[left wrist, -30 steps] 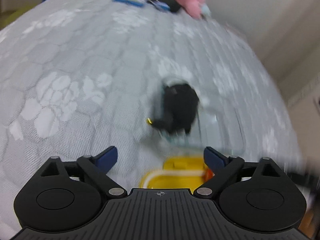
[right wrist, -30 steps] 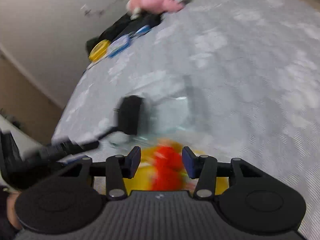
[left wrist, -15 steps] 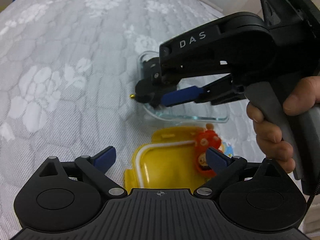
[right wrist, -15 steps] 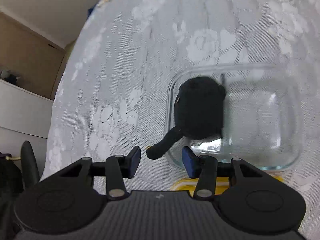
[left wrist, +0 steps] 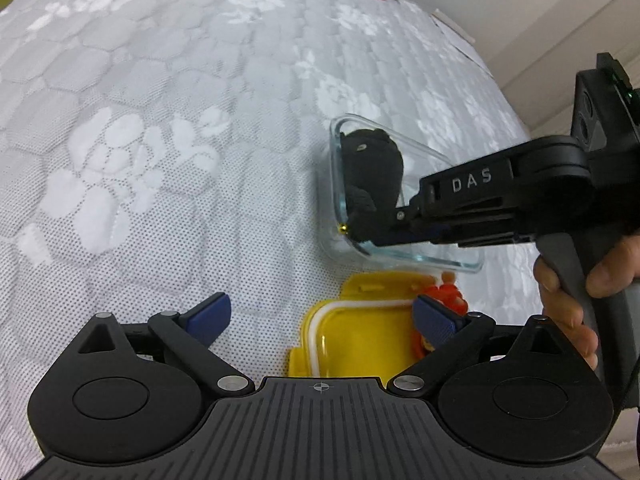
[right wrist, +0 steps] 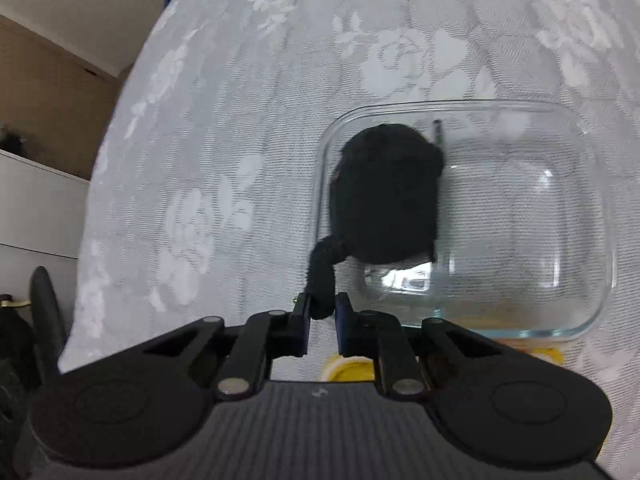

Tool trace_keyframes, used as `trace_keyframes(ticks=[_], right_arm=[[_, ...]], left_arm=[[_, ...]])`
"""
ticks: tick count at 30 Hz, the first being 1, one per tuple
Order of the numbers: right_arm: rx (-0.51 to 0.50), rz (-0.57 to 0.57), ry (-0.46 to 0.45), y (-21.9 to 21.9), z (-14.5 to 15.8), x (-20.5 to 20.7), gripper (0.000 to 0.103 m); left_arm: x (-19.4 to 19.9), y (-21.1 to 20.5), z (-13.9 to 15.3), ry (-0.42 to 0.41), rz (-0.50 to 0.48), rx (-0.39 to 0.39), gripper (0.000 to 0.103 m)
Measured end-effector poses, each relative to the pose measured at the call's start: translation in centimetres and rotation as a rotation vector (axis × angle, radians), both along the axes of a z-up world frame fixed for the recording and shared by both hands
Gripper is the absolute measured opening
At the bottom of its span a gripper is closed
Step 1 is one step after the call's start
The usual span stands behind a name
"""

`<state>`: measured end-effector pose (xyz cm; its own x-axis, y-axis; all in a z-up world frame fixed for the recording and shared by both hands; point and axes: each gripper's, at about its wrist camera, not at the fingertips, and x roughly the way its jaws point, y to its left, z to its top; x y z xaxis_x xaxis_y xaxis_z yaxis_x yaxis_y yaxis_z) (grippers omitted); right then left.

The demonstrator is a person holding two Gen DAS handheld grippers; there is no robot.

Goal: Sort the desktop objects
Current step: 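Push the plush cat deeper into the glass compartment with the right gripper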

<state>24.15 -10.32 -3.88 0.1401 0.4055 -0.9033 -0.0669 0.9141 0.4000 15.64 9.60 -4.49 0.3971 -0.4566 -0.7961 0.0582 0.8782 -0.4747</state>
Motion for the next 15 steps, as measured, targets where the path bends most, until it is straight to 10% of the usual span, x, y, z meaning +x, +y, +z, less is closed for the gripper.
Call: trace_keyframes(ticks=[15], right_arm=[[-0.139, -0.002, -0.088, -1.9, -0.2, -0.1, 0.022]], left_arm=[[0.4, -1.0, -1.4, 0.038, -0.060, 0.018, 0.101]])
